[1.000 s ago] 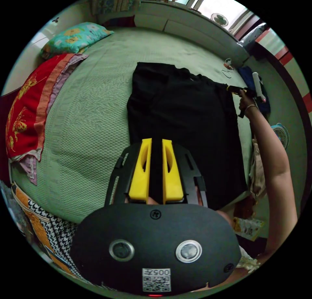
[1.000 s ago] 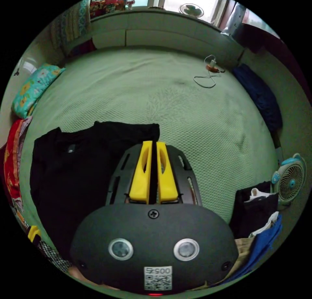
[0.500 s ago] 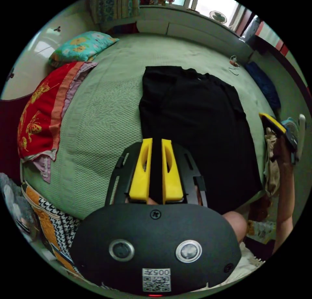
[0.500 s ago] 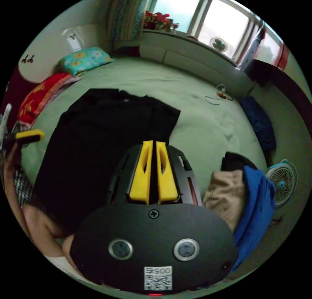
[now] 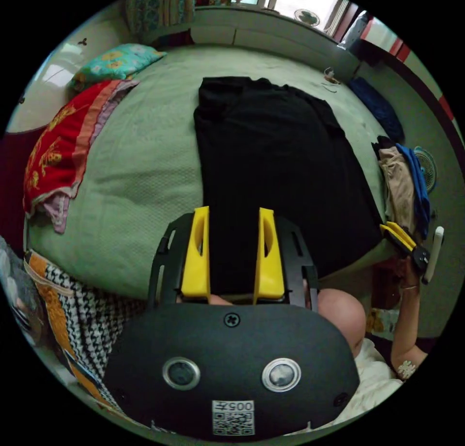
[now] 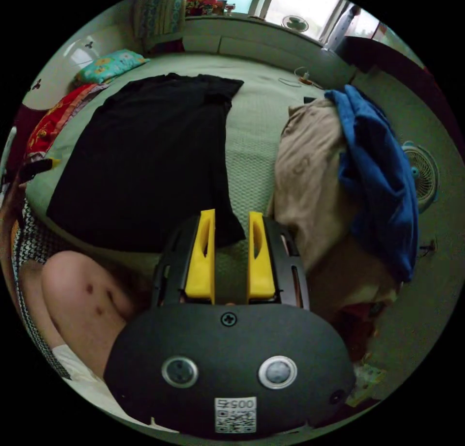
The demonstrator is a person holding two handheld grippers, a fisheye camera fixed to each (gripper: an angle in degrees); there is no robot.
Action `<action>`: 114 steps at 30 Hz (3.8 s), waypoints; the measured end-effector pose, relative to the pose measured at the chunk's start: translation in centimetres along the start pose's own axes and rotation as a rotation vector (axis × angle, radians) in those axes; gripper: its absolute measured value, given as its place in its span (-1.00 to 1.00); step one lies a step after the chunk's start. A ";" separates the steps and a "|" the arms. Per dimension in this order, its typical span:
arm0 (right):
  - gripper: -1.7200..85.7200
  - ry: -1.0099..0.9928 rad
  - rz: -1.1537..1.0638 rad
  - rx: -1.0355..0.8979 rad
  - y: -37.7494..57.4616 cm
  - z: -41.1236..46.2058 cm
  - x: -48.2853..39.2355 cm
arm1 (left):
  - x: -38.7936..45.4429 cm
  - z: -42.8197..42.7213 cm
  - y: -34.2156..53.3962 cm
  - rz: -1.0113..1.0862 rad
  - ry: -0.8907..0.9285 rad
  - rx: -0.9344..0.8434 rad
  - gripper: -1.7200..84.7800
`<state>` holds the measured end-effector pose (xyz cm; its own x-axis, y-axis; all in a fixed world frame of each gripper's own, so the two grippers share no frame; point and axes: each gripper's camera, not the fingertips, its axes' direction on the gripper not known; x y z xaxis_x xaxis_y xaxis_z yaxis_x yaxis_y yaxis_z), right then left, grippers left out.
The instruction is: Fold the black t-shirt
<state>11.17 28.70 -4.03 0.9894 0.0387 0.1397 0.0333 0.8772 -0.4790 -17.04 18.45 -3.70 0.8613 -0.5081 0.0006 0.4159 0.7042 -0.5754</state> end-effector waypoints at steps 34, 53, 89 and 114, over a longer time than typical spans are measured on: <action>-1.00 -0.177 -0.019 0.113 10.5 -15.1 8.8 | 10.1 -8.7 7.6 0.179 -0.182 -0.060 -0.88; -1.00 -0.223 -0.135 0.024 14.8 -20.6 11.3 | 9.8 -10.0 9.5 0.261 -0.060 -0.145 -0.88; -0.99 -0.236 -0.048 -0.050 2.7 -5.3 10.6 | 5.2 8.5 -2.4 -0.035 0.103 -0.136 -0.85; -0.97 -0.190 -0.083 0.112 8.7 -8.9 8.6 | 17.5 12.9 7.7 -0.022 0.034 -0.038 -0.86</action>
<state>21.26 32.45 -14.70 0.9394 0.0445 0.3398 0.0868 0.9283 -0.3616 5.01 21.32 2.40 0.8415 -0.5401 -0.0143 0.4224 0.6741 -0.6060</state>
